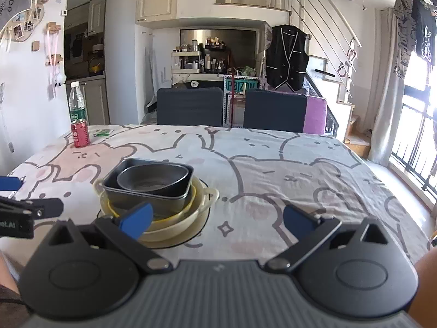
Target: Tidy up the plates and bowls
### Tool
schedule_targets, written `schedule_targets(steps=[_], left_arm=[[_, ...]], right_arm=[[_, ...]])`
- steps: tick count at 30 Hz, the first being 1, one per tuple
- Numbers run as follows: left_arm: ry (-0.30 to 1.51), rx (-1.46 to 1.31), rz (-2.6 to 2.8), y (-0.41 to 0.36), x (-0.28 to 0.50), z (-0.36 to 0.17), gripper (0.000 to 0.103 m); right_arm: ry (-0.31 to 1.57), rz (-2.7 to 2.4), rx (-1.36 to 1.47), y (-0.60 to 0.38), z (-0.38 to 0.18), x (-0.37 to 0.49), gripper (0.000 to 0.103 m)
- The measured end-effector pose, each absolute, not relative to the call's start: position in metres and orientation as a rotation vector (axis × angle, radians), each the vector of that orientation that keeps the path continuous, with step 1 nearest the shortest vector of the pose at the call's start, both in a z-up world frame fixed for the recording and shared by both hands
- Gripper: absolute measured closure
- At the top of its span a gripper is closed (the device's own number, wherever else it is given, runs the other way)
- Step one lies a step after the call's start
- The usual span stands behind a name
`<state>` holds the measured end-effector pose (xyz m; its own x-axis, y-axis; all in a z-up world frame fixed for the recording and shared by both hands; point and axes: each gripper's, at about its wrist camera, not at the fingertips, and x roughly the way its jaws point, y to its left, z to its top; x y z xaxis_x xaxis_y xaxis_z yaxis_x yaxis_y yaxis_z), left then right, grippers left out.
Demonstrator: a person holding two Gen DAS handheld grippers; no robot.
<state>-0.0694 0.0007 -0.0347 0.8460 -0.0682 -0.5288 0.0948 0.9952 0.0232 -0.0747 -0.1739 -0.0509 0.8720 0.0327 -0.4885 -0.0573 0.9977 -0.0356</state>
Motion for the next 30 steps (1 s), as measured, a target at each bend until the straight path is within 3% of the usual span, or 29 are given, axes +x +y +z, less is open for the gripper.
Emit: schedule_targets(steps=[30], left_arm=[[0.534,0.033,-0.093,0.0042,-0.0769,-0.0316,0.0]], right_arm=[[0.502,0.04,-0.037,-0.176,-0.054,-0.076,0.0]])
